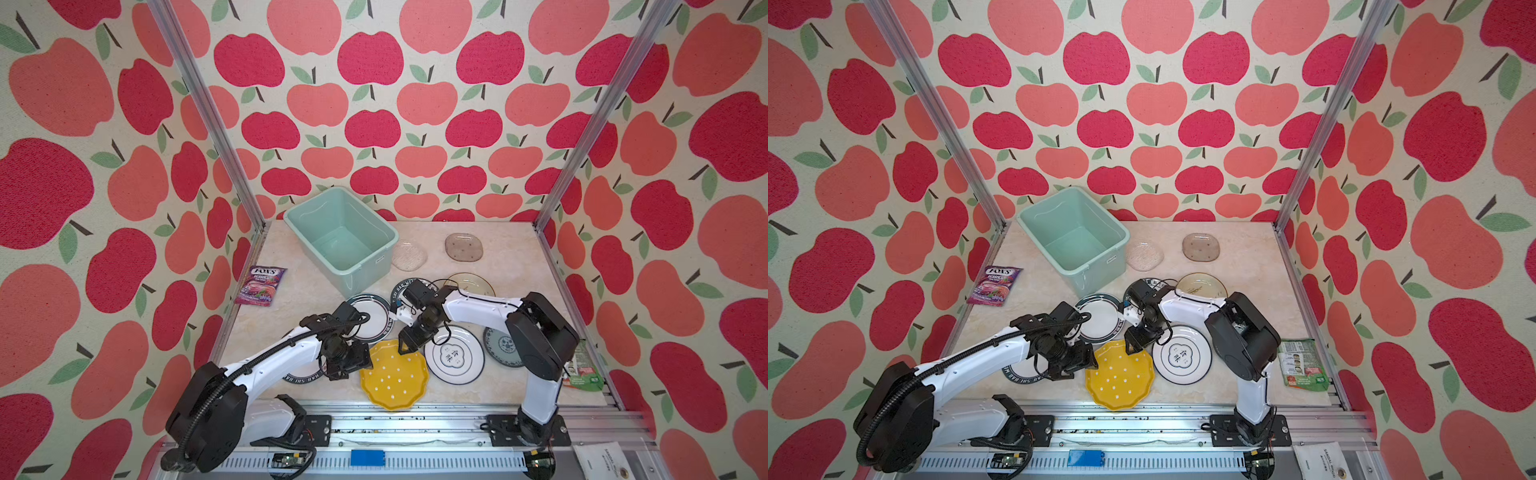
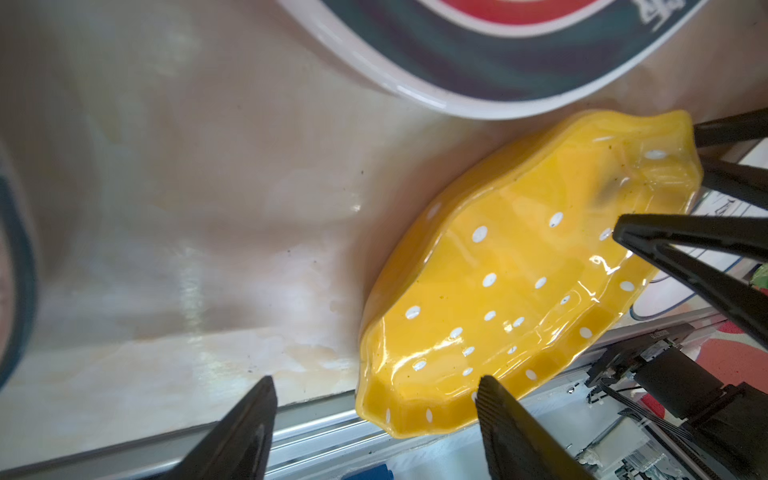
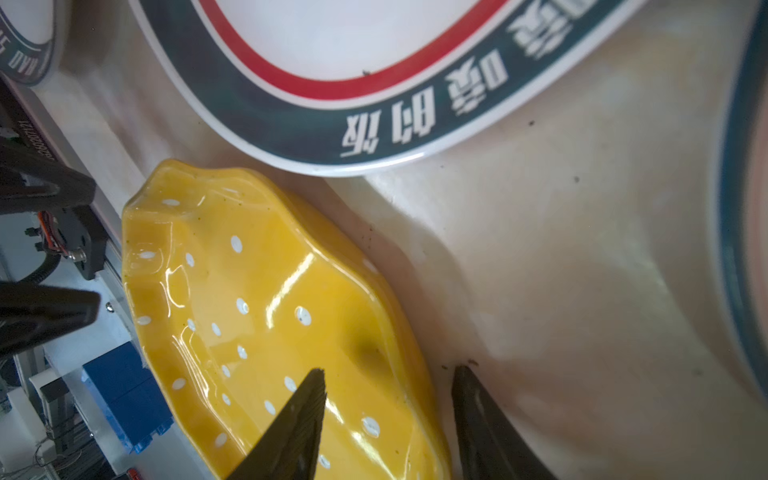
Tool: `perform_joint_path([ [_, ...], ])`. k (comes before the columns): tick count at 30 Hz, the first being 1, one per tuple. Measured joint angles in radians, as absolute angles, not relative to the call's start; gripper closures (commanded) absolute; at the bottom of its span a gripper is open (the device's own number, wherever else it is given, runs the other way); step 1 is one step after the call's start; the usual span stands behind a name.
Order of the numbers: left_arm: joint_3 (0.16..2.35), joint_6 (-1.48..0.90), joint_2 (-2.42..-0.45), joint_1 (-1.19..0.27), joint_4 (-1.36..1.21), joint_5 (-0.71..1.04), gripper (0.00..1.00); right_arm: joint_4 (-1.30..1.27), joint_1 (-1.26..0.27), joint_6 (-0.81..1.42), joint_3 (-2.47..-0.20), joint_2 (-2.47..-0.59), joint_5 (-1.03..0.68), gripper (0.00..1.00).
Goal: Place the plates into the plastic bin on the countertop
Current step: 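Reach both grippers toward opposite edges of the yellow dotted plate, then close both grippers on opposite rims of the yellow dotted plate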
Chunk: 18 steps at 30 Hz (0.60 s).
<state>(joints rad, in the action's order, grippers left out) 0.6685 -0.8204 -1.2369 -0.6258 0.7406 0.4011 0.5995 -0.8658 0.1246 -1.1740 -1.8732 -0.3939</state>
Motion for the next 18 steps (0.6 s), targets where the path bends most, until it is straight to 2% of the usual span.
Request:
perform_joint_path([
  [6,0.656,-0.821,-1.237,-0.626,0.714,0.402,0.22,0.595,-0.864,0.121,-1.174,-1.883,-0.38,0.74],
  [18,0.64,-0.818,-1.234,-0.626,0.695,0.402,0.24,0.596,-0.87,0.096,-1.173,-1.885,-0.39,1.0],
])
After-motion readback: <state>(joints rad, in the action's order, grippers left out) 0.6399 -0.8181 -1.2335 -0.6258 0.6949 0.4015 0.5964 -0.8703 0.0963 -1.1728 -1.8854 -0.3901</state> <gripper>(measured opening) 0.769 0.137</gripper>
